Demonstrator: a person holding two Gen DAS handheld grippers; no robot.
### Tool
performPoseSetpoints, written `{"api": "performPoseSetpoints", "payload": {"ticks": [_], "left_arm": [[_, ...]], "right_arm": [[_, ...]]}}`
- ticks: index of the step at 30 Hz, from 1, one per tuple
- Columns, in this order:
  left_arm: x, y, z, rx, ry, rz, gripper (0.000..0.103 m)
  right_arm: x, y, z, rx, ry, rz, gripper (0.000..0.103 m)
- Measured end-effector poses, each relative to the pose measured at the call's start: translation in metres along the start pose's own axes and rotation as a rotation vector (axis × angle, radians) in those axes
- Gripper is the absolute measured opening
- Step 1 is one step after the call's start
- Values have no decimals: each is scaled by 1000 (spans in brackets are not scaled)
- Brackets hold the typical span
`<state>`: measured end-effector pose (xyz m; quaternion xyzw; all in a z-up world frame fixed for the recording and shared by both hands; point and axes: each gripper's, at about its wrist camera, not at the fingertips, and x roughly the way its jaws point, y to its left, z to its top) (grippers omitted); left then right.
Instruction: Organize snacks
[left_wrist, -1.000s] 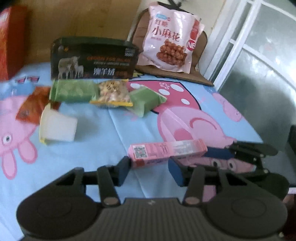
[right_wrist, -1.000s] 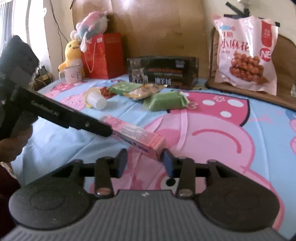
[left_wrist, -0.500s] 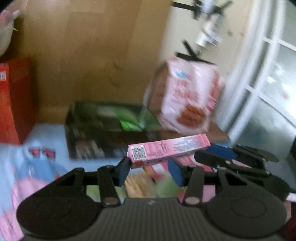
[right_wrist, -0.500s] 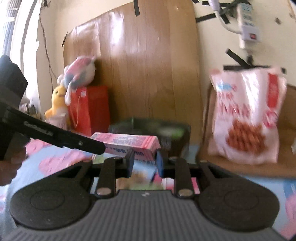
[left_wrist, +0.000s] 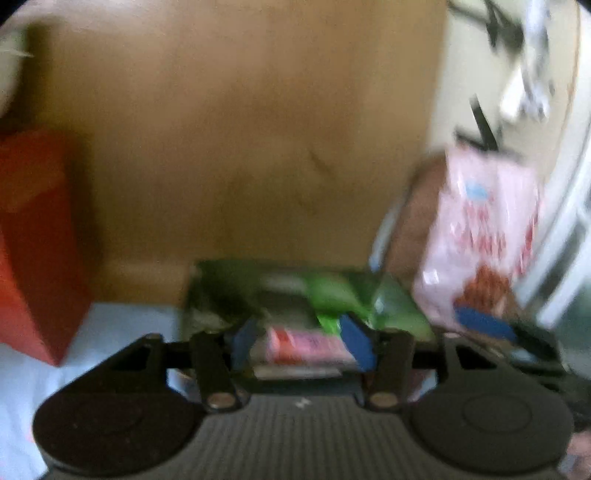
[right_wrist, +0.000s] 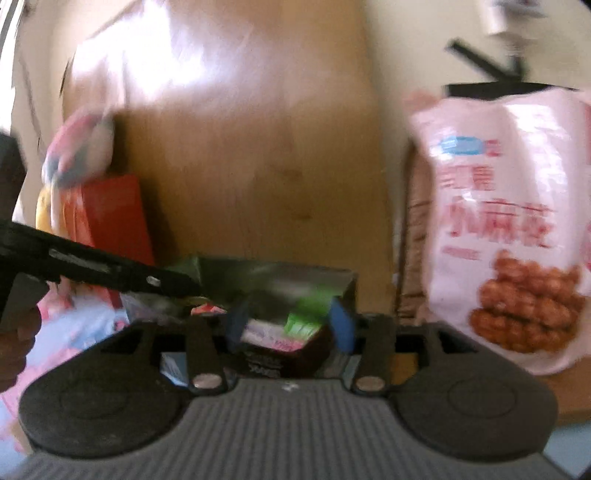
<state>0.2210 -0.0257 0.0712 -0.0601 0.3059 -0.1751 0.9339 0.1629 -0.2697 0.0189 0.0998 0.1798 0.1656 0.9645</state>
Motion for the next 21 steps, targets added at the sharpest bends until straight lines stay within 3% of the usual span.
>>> {"api": "performPoseSetpoints", "payload": {"ticks": [2,4,9,12,18,21], "left_arm": [[-6,19,2,-57,-35,73,65],[2,34,0,-96,9,117,65],[26,42,-16,-141,125,81,61],[27,35,-20,-148,123,86,63],[20,36,-25,-159,130,61,65],[4,43,-27,-171,100,63,74]], "right_arm": [[-10,-12,-4,89,7,25,60],[-13,-19,-13,143,25,44,64],[4,-17,-26,187,97,68,67],[14,-17,-30,232,129,123,65],[3,-11,-32,207,122,99,65],[-11,-17,-30,230,109,90,64]]}}
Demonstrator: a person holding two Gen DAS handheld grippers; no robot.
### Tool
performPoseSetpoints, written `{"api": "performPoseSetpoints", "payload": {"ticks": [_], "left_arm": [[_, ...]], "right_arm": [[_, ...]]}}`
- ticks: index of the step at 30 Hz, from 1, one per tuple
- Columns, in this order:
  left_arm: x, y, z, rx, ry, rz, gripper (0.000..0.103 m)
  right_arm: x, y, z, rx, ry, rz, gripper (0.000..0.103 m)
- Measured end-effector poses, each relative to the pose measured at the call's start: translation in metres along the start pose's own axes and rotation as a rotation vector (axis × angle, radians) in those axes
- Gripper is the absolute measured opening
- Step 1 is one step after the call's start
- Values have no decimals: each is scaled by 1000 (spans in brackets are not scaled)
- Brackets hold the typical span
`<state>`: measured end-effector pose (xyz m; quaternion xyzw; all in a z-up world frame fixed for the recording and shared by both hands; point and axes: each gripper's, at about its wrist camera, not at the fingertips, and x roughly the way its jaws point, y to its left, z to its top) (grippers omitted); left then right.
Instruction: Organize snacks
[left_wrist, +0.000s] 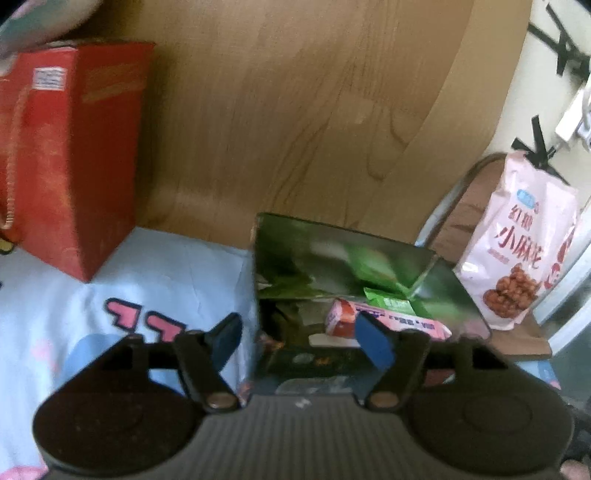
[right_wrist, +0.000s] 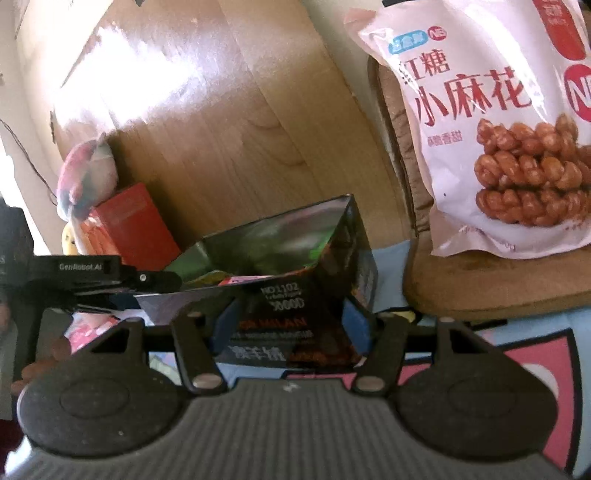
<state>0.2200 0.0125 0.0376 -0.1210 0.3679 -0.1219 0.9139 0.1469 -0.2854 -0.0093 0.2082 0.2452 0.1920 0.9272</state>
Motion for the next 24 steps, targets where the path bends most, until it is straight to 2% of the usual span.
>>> {"api": "performPoseSetpoints", "payload": {"ticks": [2,4,7,8,9,12,16,17,18,21,24], "left_arm": [[-20,1,-7,6,-45,13,74],[-39,-3,-19,38,-67,7,73],[-57,-22,-45,114,-40,-30,71],[-61,-30,-54,139,-27,-50,70],[-66,-39,-65,169,-14,-76,67],[-78,-62,-95,252,21,-154,61],[-93,-74,-130,316,73,-218,58],[-96,-74,-137,318,90,-230,58],[-98,-71,-143,315,109,-240,58],[-102,-62,-154,305,133,-236,58],[-99,-51,-153,261,154,-222,59]], "right_arm": [[-16,-6,-1,31,-6,-23,65],[-30,-11,-8,79,18,7,64],[-34,-2,-26,33,86,15,58],[-32,4,-32,1,117,9,48],[-29,11,-40,-33,161,9,33],[-38,27,-56,-106,163,-14,31],[-64,31,-77,-82,178,7,31],[-69,34,-84,-81,205,13,17],[-77,39,-93,-106,201,7,9],[-101,56,-110,-155,189,23,9],[-103,54,-111,-188,177,16,11]]}}
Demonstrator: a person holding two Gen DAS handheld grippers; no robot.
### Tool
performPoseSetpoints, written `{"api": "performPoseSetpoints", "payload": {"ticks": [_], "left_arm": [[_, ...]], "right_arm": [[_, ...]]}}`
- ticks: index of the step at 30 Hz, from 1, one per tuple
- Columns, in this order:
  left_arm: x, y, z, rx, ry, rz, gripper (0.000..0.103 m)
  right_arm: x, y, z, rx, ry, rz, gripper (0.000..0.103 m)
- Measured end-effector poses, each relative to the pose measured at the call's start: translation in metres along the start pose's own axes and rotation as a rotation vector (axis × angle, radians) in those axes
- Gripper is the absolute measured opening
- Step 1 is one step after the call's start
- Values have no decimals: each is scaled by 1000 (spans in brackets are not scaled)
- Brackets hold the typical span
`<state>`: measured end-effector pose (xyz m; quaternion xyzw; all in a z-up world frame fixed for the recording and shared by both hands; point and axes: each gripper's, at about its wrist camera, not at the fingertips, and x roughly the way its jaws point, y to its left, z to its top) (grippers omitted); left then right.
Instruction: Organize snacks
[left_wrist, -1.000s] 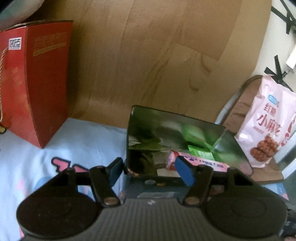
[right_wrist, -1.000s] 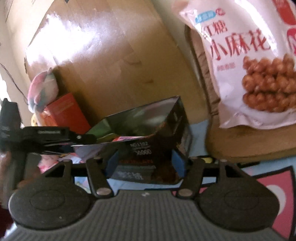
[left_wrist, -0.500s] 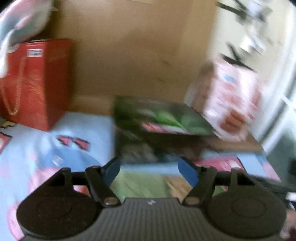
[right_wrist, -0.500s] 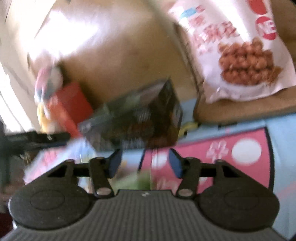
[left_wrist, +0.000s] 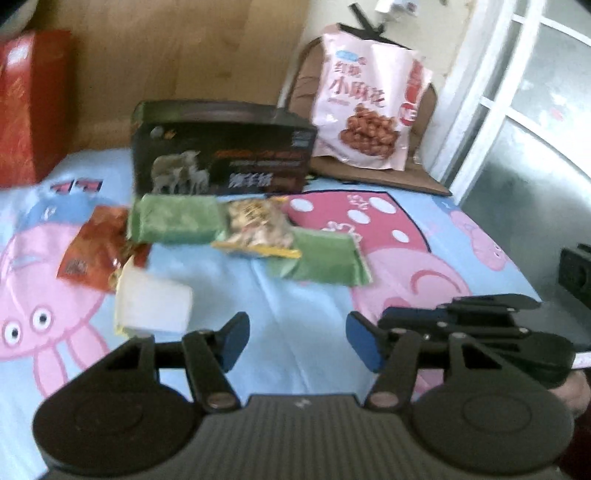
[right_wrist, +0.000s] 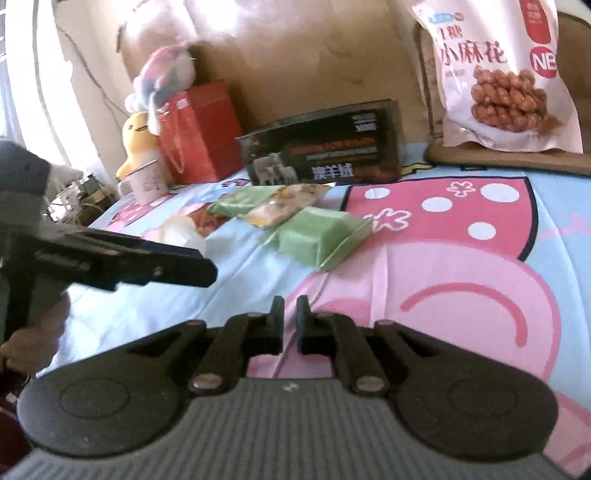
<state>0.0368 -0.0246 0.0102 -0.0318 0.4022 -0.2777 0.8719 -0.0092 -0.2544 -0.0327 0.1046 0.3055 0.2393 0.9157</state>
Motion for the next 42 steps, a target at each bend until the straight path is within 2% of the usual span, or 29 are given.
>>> {"api": "performPoseSetpoints", "payload": {"ticks": [1,2,3,5,6,8,10,11,12,13,18,19,20,21,22,26,28,30,31,32,33,34,36,40,42], "left_arm": [[0,5,2,-31,7,-8,59],[1,9,4,-57,9,-17,59],[-1,12,5,-76,6,-21,59],[-5,16,5,-96,-6,-14,61],[-6,18,5,-100,-9,-7,62],[-8,19,3,-110,-9,7,63],[-10,20,0,-124,-4,12,63],[-11,21,-2,-128,-2,12,63],[-12,21,-2,-130,-1,10,63],[-13,23,-2,-125,1,3,63],[-13,16,0,-87,9,-50,63],[-9,10,0,-65,24,-67,63],[-6,4,-1,-46,33,-72,63],[-2,-3,-2,-24,42,-74,63],[2,-10,-3,-4,48,-76,63],[15,-29,-3,20,70,-78,63],[19,-33,1,25,75,-89,63],[24,-36,3,39,84,-97,63],[28,-36,3,36,98,-98,61],[29,-36,3,34,93,-100,61],[30,-37,2,35,87,-100,57],[30,-38,0,37,84,-107,51],[27,-38,-3,34,82,-114,51],[17,-31,0,12,96,-136,45],[8,-27,7,3,68,-140,43]], "right_arm": [[2,-3,6,-14,-3,-17,14],[7,-6,13,-28,-7,-25,31],[13,-10,22,-43,-17,-30,64],[20,-16,37,-94,-43,-22,96],[28,-17,44,-143,-46,-5,97],[50,-15,58,-241,-12,7,97],[71,-15,63,-301,48,19,92],[81,-16,62,-312,100,40,69],[81,-15,61,-314,98,53,59],[78,-15,60,-315,105,81,54],[29,8,20,-408,102,184,54],[19,12,12,-413,89,173,54],[7,11,5,-408,62,136,61],[-2,12,0,-385,36,90,77],[-12,10,-4,-347,13,56,84],[-35,1,-18,-192,-10,26,84],[-34,6,-21,-182,7,17,80],[-25,19,-20,-213,30,2,71],[-21,25,-19,-233,32,-5,70],[-17,30,-20,-252,35,-4,63],[-14,33,-19,-268,35,0,52],[-10,38,-18,-276,32,-3,47],[-9,43,-18,-278,21,-33,38],[-14,42,-12,-239,0,-23,27],[-17,45,-3,-238,-36,-33,22]]}}
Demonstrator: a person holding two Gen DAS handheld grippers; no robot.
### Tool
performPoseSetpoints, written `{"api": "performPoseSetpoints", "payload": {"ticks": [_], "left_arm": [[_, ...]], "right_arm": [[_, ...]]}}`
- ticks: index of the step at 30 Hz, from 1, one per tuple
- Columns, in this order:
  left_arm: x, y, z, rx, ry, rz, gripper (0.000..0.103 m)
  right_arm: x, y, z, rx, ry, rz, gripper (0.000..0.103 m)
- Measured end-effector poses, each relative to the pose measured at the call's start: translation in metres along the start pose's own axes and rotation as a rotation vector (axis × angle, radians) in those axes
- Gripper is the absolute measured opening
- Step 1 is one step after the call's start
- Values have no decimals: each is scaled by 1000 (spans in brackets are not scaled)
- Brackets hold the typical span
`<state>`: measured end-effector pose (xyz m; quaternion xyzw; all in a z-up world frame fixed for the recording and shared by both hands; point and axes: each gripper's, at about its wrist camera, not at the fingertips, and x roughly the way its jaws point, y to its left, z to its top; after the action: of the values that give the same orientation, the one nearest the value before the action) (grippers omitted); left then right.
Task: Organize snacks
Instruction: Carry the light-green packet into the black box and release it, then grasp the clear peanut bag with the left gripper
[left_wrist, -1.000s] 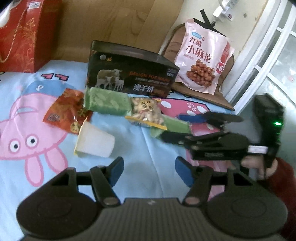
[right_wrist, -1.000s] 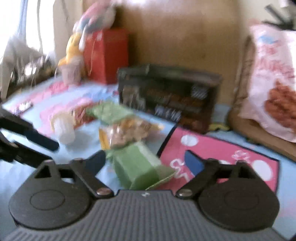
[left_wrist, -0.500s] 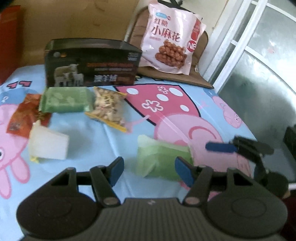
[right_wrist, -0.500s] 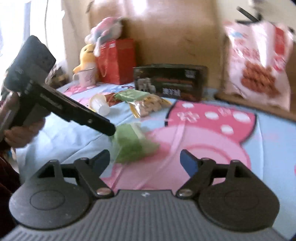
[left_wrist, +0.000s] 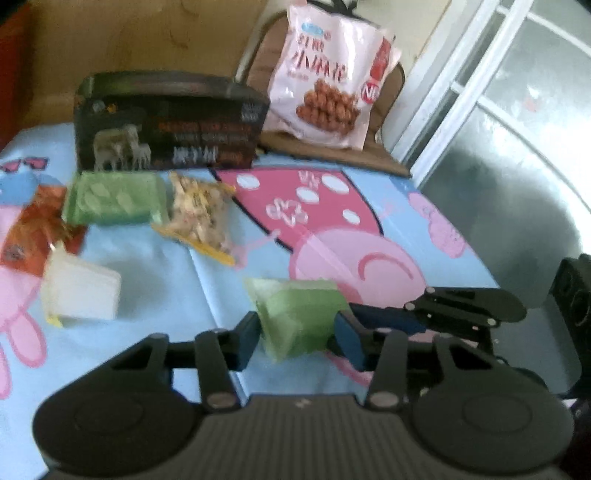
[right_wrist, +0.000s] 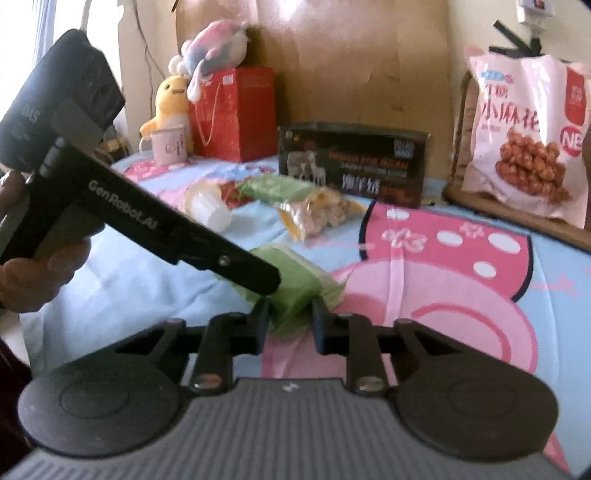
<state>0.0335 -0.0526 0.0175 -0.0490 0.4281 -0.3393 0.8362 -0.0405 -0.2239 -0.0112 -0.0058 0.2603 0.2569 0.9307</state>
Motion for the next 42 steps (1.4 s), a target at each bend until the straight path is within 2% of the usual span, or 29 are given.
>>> {"api": "performPoseSetpoints", "payload": {"ticks": [5,10,15,19,22,26,27,31,33,36,37,40,42], "left_arm": [[-26,0,46,46,-135,44,43],[-38,18,106,62,-267,100,43],[-13,62,157,2,-288,148,43],[25,90,176,-26,-249,166,43],[51,102,180,-34,-221,173,43],[66,103,177,-23,-222,196,44],[66,102,176,-18,-224,204,48],[39,98,169,-7,-245,194,51],[17,99,158,-15,-256,198,51],[-7,104,128,-59,-235,214,51],[-10,105,117,-77,-221,213,51],[-13,96,89,-80,-191,239,51],[-12,85,74,-65,-177,279,51]], "right_arm": [[9,-11,48,-19,-124,-12,22],[45,-36,107,-35,-225,-5,22],[103,-55,139,-49,-222,-26,22],[139,-74,139,-11,-180,-62,23],[154,-83,130,13,-148,-96,23],[163,-83,123,2,-136,-146,26],[164,-82,124,-1,-138,-156,29],[140,-77,122,16,-195,-164,33],[120,-73,112,54,-208,-122,34],[108,-62,91,94,-129,17,38],[111,-55,84,74,-90,34,40],[125,-28,66,-48,26,-15,55],[127,-18,59,-101,61,-55,54]]}}
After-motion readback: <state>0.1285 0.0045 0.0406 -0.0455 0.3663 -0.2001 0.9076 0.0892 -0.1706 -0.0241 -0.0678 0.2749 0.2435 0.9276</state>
